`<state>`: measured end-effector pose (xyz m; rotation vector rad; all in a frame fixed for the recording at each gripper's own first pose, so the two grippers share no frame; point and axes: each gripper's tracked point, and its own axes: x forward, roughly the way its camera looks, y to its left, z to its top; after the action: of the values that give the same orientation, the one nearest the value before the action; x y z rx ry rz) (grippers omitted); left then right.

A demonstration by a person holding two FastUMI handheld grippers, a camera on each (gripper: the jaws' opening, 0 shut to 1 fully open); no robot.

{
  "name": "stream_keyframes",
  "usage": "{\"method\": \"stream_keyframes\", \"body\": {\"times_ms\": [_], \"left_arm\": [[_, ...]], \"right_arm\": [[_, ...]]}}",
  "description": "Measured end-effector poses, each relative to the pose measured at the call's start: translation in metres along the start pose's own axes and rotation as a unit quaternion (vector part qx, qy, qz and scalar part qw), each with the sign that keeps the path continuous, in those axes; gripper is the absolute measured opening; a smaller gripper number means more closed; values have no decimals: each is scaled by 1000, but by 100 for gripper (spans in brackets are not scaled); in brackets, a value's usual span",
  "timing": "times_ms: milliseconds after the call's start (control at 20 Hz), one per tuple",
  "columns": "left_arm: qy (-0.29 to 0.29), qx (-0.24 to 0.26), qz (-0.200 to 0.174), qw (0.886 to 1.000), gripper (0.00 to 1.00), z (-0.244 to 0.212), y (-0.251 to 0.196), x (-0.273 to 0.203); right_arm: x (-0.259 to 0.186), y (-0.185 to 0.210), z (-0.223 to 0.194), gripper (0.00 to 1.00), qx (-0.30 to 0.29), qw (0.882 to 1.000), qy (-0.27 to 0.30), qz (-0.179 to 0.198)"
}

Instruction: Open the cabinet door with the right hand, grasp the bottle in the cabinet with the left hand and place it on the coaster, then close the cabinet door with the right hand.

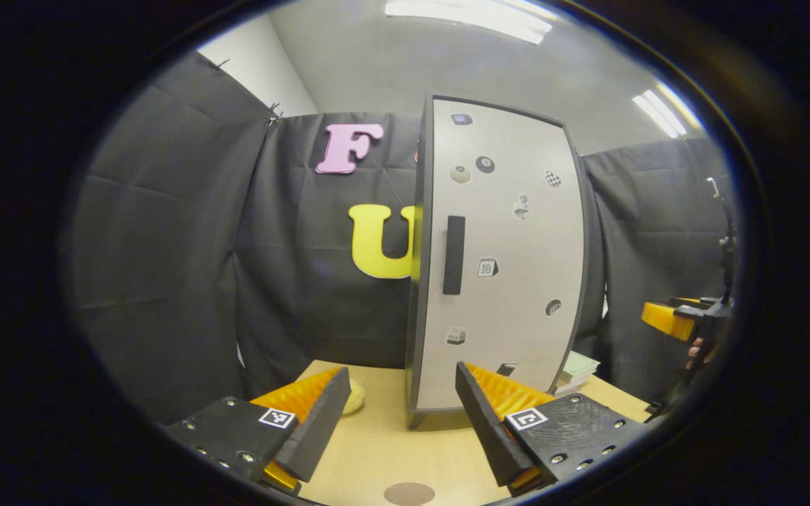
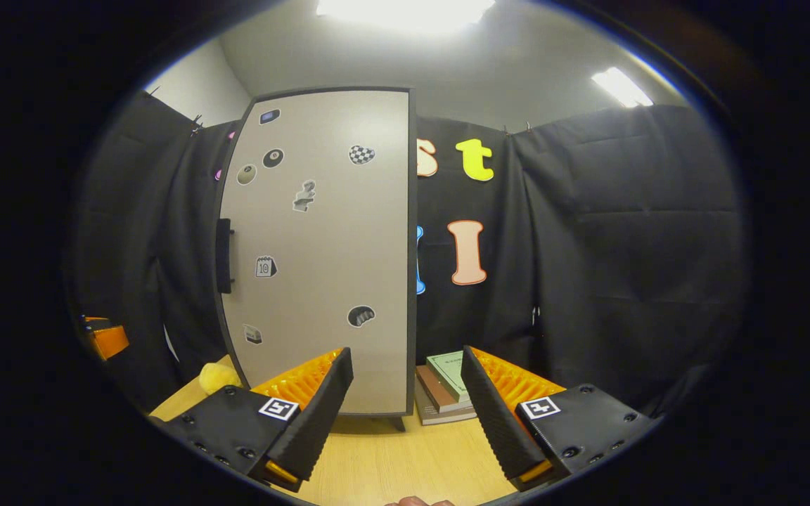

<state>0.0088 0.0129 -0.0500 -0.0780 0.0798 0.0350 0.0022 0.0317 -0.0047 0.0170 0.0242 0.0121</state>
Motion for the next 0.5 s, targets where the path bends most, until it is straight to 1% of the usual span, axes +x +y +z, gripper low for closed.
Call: {"method": "stream_keyframes", "body": {"times_ms": [50, 100, 150, 200, 250, 300, 350, 400, 450, 500], "left_arm": [[2, -2, 2, 1000, 96, -3, 2, 0], [5, -4, 5, 1000, 93, -7, 4, -1], [7, -5, 8, 1000, 93, -10, 7, -3], [11, -6, 13, 1000, 93, -12, 11, -4], [15, -10, 18, 1000, 93, -16, 15, -6], [16, -15, 22, 999, 93, -16, 18, -8], [16, -18, 25, 999, 89, -17, 21, -11], [15, -17, 30, 999, 93, -18, 24, -13], [15, -13, 37, 999, 93, -20, 30, -15], [17, -10, 43, 999, 91, -23, 35, -18]], "right_arm": [[1, 3, 2, 94, 2, 1000, 2, 5], [3, 6, 2, 98, 3, 1000, 4, 9], [6, 9, 3, 94, 2, 1000, 6, 13], [7, 13, 4, 94, 1, 1000, 7, 18], [10, 18, 7, 99, 0, 1000, 8, 23], [13, 24, 9, 99, -1, 1000, 11, 29], [15, 33, 11, 98, -5, 999, 14, 38], [18, 41, 12, 99, -11, 999, 18, 46], [21, 50, 16, 94, -15, 998, 20, 56], [25, 59, 21, 99, -15, 997, 21, 67]]}}
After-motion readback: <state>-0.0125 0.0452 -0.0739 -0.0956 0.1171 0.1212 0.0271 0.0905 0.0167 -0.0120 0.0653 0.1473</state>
